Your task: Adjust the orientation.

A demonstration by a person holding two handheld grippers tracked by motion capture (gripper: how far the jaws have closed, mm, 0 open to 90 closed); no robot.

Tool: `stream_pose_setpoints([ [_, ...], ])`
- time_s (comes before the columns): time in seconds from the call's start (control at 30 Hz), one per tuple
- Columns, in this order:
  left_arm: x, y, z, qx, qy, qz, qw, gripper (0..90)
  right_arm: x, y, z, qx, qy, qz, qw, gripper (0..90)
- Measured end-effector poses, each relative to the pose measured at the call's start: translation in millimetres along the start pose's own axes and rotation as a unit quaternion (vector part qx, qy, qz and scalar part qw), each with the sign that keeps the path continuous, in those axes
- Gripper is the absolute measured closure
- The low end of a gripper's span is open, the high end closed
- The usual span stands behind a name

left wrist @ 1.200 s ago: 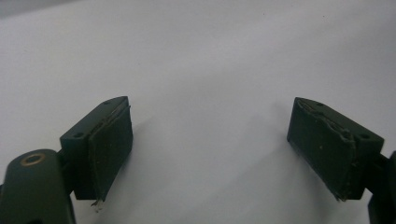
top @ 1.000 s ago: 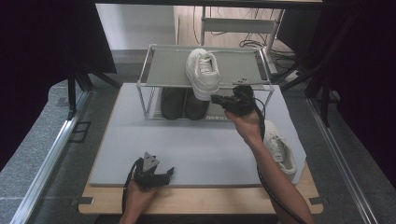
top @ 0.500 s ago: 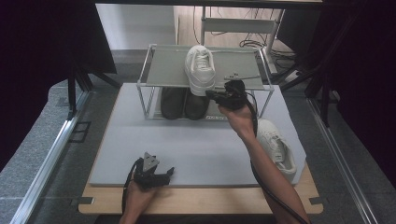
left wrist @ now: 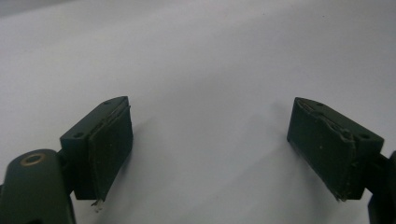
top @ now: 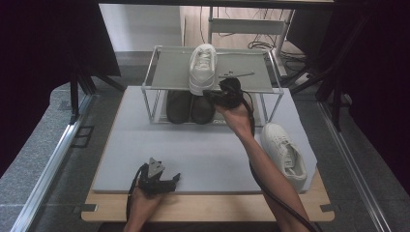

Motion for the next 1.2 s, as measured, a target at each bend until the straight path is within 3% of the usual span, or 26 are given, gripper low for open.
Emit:
stream_pose_setpoints([
  [0.27, -0.2, 0.3, 0.2, 0.001, -0.001, 0.0, 1.0, 14.6, -0.2, -2.1, -1.9, 0.002, 0.003, 0.014, 0.9999, 90.0],
  [0.33, -0.2, 0.1, 0.1, 0.0, -0.001, 0.0, 1.0, 14.6, -2.0, -1.7, -1.0, 0.004, 0.013, 0.016, 0.9998, 90.0],
  [0.6, -0.2, 0.1, 0.1, 0.0, -0.001, 0.0, 1.0, 14.6, -18.7, 0.0, 6.5, 0.006, 0.03, 0.001, 0.9995, 90.0],
  [0.67, -0.1, 0.1, 0.2, 0.0, -0.001, 0.0, 1.0, 14.7, -21.3, 0.1, 7.4, 0.003, 0.024, -0.006, 0.9997, 90.0],
  [1.07, -0.1, 0.2, 0.2, 0.0, -0.001, 0.0, 1.0, 14.7, -3.5, -10.5, -13.5, 0.006, 0.017, 0.01, 0.9998, 90.0],
  [1.2, -0.2, 0.2, 0.2, 0.0, -0.001, 0.0, 1.0, 14.7, -3.8, -8.9, -12.1, 0.008, 0.015, 0.012, 0.9998, 90.0],
])
Point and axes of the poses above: each handheld gripper's, and its own axes: z roughly backward along the jaws, y roughly out of its underside, x roughly to its left, the point moved 9 cm from there along -z, roughly forward along the jaws, and after that the axes turned 12 degrees about x, right-handed, at the moved point
